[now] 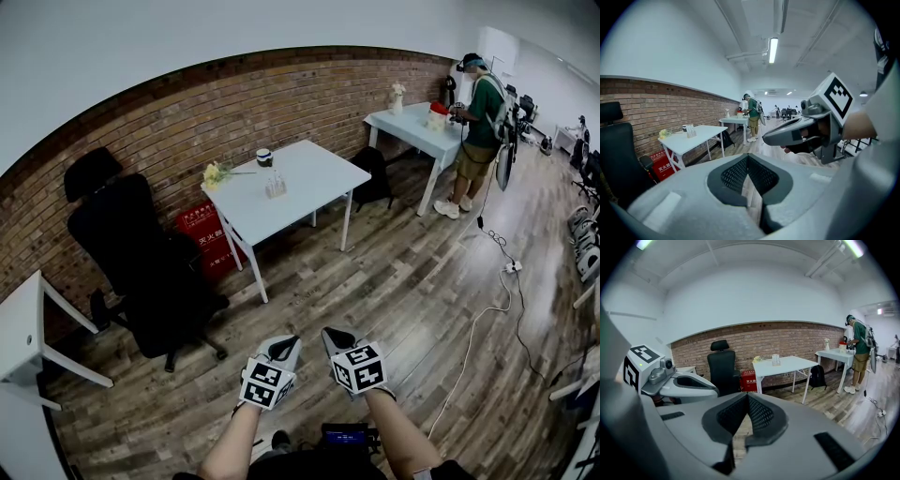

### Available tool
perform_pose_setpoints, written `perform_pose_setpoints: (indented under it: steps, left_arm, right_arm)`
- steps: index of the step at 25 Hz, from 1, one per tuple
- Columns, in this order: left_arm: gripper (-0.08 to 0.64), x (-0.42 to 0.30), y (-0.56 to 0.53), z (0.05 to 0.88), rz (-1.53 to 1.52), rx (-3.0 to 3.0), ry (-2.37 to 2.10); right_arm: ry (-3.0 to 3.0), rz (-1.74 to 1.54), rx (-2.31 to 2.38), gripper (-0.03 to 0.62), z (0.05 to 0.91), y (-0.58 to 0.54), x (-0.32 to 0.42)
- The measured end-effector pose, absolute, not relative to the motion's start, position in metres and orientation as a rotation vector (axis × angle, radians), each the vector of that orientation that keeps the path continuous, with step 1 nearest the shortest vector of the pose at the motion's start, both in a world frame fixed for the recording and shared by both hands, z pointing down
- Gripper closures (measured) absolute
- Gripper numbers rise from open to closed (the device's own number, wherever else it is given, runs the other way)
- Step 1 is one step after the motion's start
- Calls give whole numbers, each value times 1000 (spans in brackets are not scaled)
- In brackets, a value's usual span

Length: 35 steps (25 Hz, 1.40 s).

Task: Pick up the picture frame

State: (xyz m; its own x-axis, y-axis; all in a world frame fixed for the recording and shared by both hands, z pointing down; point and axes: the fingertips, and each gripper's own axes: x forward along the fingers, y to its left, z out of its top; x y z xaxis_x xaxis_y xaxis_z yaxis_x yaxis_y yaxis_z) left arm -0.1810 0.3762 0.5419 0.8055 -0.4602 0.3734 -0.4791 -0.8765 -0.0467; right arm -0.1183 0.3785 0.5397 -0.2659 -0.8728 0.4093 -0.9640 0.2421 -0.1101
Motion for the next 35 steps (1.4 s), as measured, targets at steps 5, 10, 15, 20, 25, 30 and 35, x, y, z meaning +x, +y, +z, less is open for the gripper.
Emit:
perform_pose_setpoints:
  steps: [5,10,15,20,25,30,35]
  left_arm:
    - [549,-166,379,543,582,2922,-773]
    - [549,-152,383,546,579,2912,-808]
    - [549,-146,380,549,584,2894,-849]
    - [549,-144,365,561,599,2867,-862]
    - [549,-139,332,575,610,2860,-838]
    - [549,-130,280,585,605,2852,-802]
    - [549,-121,218,583,570,2855,-747]
  right_arm:
    - [-2266,500,1705,583,539,381,-104]
    - [-2277,506,1696,583,543,385,-86]
    - [-2271,527,1679,583,552,387,-72]
    - [-2257,558,1678,583,563,376,-62]
    - [-2231,584,1692,583,575,345,-55]
    - [-2195,595,1698,583,582,296,-46]
    - [-2161,599,1732,583,579,232,-37]
